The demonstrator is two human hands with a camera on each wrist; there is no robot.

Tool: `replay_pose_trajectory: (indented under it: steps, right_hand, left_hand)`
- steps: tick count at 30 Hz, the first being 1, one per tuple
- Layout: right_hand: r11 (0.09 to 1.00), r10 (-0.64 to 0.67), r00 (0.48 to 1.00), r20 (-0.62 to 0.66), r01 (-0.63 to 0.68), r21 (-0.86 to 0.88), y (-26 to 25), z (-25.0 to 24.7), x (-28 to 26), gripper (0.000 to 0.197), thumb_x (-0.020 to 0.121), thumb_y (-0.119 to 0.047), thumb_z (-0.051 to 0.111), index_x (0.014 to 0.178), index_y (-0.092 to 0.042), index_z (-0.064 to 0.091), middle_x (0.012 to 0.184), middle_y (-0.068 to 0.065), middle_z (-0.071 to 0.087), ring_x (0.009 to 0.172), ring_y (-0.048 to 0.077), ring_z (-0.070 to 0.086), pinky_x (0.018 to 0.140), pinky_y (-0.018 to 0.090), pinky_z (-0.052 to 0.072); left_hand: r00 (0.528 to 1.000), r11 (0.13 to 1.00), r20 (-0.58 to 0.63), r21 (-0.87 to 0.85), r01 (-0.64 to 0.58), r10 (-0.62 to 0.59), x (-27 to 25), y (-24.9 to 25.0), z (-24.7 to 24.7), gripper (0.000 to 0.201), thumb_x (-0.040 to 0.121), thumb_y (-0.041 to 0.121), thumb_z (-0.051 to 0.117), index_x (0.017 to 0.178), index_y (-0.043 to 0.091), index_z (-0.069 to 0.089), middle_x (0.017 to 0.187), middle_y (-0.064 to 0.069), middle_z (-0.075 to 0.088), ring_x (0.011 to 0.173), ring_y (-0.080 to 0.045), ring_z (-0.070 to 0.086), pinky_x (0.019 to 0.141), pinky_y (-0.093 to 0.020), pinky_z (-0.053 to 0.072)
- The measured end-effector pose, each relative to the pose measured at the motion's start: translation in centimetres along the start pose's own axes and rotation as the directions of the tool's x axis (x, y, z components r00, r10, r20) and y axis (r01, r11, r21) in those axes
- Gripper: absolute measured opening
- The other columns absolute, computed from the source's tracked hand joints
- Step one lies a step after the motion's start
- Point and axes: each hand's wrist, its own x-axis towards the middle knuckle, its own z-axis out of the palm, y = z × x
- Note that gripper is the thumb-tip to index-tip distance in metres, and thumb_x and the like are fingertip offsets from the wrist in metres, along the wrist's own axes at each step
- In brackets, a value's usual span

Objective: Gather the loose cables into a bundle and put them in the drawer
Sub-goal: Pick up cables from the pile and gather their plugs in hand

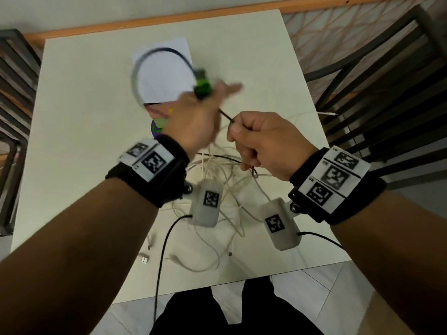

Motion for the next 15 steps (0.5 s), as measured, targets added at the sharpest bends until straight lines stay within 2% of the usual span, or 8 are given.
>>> replay_pose_trajectory:
  steps: [2, 3, 5, 7, 9, 11, 13, 15]
  right_hand:
    - [0.999, 0.032, 0.999, -0.013, -0.032, 0.010, 0.2, -0.5, -0.1, 0.028, 0.100, -0.011, 0.048, 0.074, -0.011, 0.058, 0.049, 0.002, 0.042, 0.040, 0.012, 0.038, 0.064, 0.044, 0.053]
    - [0.999, 0.036, 0.999, -0.024, -0.036, 0.003, 0.4, -0.7, 0.0, 0.028, 0.100, -0.012, 0.048, 0.074, -0.011, 0.058, 0.049, 0.002, 0.041, 0.040, 0.011, 0.038, 0.066, 0.044, 0.053]
    - [1.000, 0.027, 0.999, -0.027, -0.027, 0.001, 0.5, -0.8, 0.1, 0.028, 0.100, -0.010, 0.046, 0.074, -0.011, 0.057, 0.046, -0.003, 0.041, 0.040, 0.009, 0.037, 0.065, 0.043, 0.051]
    - [1.000, -0.003, 1.000, -0.011, 0.003, 0.011, 0.3, -0.4, 0.2, 0.028, 0.100, -0.005, 0.045, 0.075, -0.011, 0.055, 0.047, -0.001, 0.041, 0.040, 0.010, 0.037, 0.062, 0.043, 0.048]
    - [1.000, -0.012, 1.000, -0.001, 0.012, -0.004, 0.1, -0.2, 0.2, 0.028, 0.101, -0.007, 0.044, 0.076, -0.010, 0.056, 0.052, 0.006, 0.041, 0.043, 0.013, 0.037, 0.061, 0.044, 0.046]
    - [1.000, 0.008, 1.000, -0.006, -0.008, -0.024, 0.3, -0.5, 0.0, 0.030, 0.101, -0.010, 0.044, 0.075, -0.010, 0.058, 0.054, 0.007, 0.043, 0.045, 0.013, 0.038, 0.063, 0.042, 0.046]
    - [0.999, 0.019, 1.000, -0.010, -0.019, -0.032, 0.6, -0.5, -0.1, 0.029, 0.101, -0.012, 0.045, 0.076, -0.011, 0.059, 0.053, 0.005, 0.044, 0.044, 0.010, 0.040, 0.065, 0.041, 0.048]
    - [1.000, 0.014, 1.000, 0.000, -0.014, -0.017, 0.8, 0.0, -0.1, 0.027, 0.102, -0.013, 0.045, 0.078, -0.010, 0.059, 0.052, 0.004, 0.044, 0.043, 0.009, 0.040, 0.063, 0.041, 0.048]
  left_hand:
    - [0.974, 0.986, -0.214, -0.163, 0.033, -0.068, 1.2, 0.1, -1.4, 0.043, 0.097, 0.053, 0.046, 0.111, 0.026, 0.076, 0.046, -0.003, 0.034, 0.037, -0.016, 0.029, 0.045, -0.026, 0.020]
    - [0.978, 0.978, -0.190, -0.203, 0.048, -0.087, 1.4, 0.1, -1.8, 0.045, 0.094, 0.055, 0.050, 0.111, 0.023, 0.076, 0.046, -0.003, 0.033, 0.038, -0.017, 0.027, 0.047, -0.028, 0.018]
    - [0.996, 0.994, 0.034, -0.058, 0.088, -0.086, 0.6, -0.4, -0.8, 0.054, 0.083, 0.056, 0.063, 0.107, 0.008, 0.074, 0.045, -0.003, 0.037, 0.037, -0.018, 0.028, 0.046, -0.024, 0.019]
    - [0.972, 0.995, 0.231, 0.095, 0.030, -0.051, -0.8, -0.4, 0.6, 0.050, 0.092, 0.049, 0.062, 0.096, 0.000, 0.072, 0.044, -0.004, 0.043, 0.033, -0.014, 0.034, 0.042, -0.020, 0.025]
    - [0.997, 0.996, 0.076, 0.083, 0.018, -0.024, -0.2, -0.1, 0.2, 0.042, 0.099, 0.046, 0.053, 0.106, 0.011, 0.076, 0.043, -0.001, 0.042, 0.033, -0.012, 0.035, 0.041, -0.022, 0.029]
    - [0.989, 0.991, -0.123, -0.122, 0.062, -0.077, 0.8, 0.3, -1.2, 0.039, 0.100, 0.048, 0.049, 0.109, 0.021, 0.076, 0.044, -0.001, 0.035, 0.037, -0.017, 0.026, 0.041, -0.023, 0.025]
    - [0.993, 0.969, -0.061, -0.231, 0.083, -0.100, 0.8, 0.2, -1.9, 0.037, 0.093, 0.048, 0.059, 0.108, 0.019, 0.077, 0.045, -0.001, 0.032, 0.042, -0.019, 0.020, 0.044, -0.024, 0.020]
    - [0.992, 0.995, 0.112, -0.076, 0.064, -0.055, -0.4, 0.0, -1.0, 0.034, 0.087, 0.045, 0.068, 0.104, 0.017, 0.078, 0.043, 0.000, 0.035, 0.040, -0.017, 0.024, 0.043, -0.023, 0.020]
